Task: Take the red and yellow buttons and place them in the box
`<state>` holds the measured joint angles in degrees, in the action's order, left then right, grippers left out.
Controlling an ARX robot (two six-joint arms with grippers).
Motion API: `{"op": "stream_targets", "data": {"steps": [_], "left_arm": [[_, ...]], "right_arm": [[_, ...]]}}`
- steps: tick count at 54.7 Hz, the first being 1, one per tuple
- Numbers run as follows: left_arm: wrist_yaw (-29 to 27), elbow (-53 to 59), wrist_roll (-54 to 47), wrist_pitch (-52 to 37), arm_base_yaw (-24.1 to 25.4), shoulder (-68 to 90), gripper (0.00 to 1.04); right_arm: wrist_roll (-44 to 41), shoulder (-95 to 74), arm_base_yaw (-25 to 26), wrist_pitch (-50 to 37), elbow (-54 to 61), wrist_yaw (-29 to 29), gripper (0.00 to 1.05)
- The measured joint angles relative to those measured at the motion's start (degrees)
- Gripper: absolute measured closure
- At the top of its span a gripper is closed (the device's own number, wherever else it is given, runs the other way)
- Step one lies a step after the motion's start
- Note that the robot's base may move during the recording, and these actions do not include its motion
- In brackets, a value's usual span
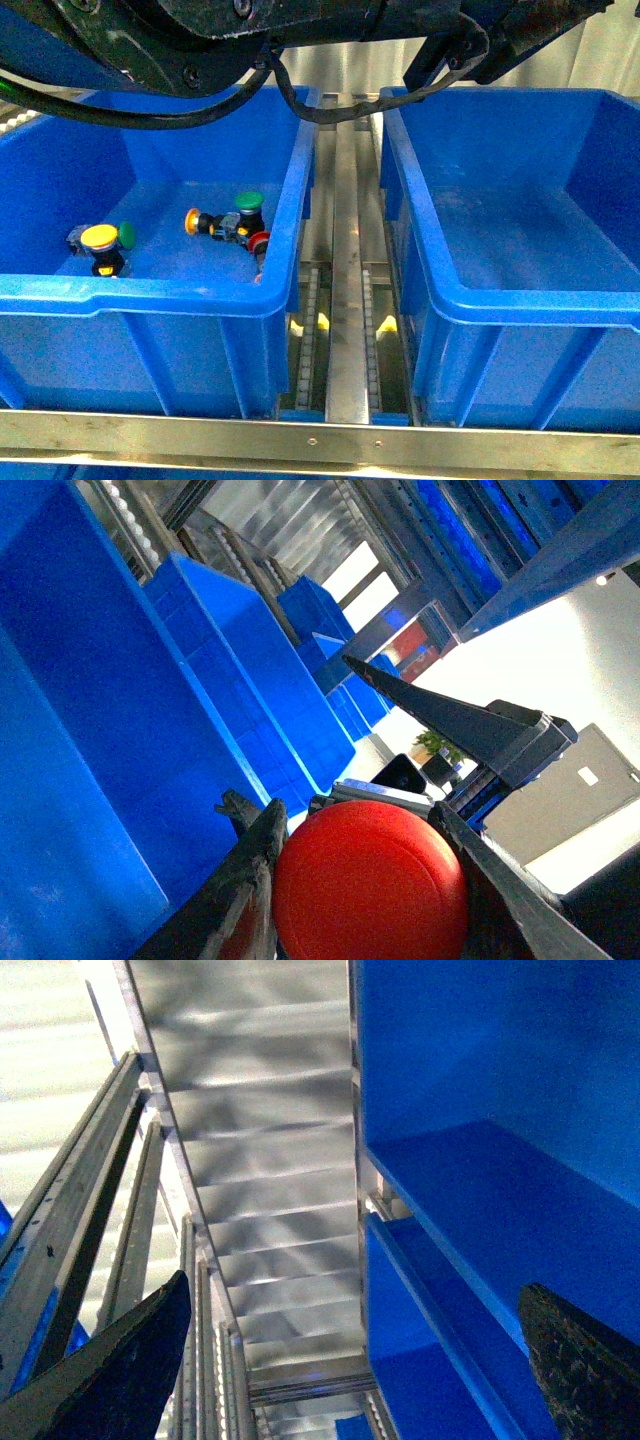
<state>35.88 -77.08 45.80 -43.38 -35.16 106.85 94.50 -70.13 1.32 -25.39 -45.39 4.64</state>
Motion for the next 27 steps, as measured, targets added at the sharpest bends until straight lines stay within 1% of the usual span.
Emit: {"op": "stream_targets", "data": {"steps": [13, 27], "left_arm": [[-0.5, -1.5, 0.2, 0.0, -0.3, 1.3, 0.71], [-1.4, -2.6, 0.9, -0.2, -1.3, 3.4, 0.71]], "right_arm": [[0.4, 0.7, -2.5, 1.5, -1.4, 0.6, 0.07], [0.2, 2.2, -3.3, 2.5, -3.3, 0.9, 0.07]]}}
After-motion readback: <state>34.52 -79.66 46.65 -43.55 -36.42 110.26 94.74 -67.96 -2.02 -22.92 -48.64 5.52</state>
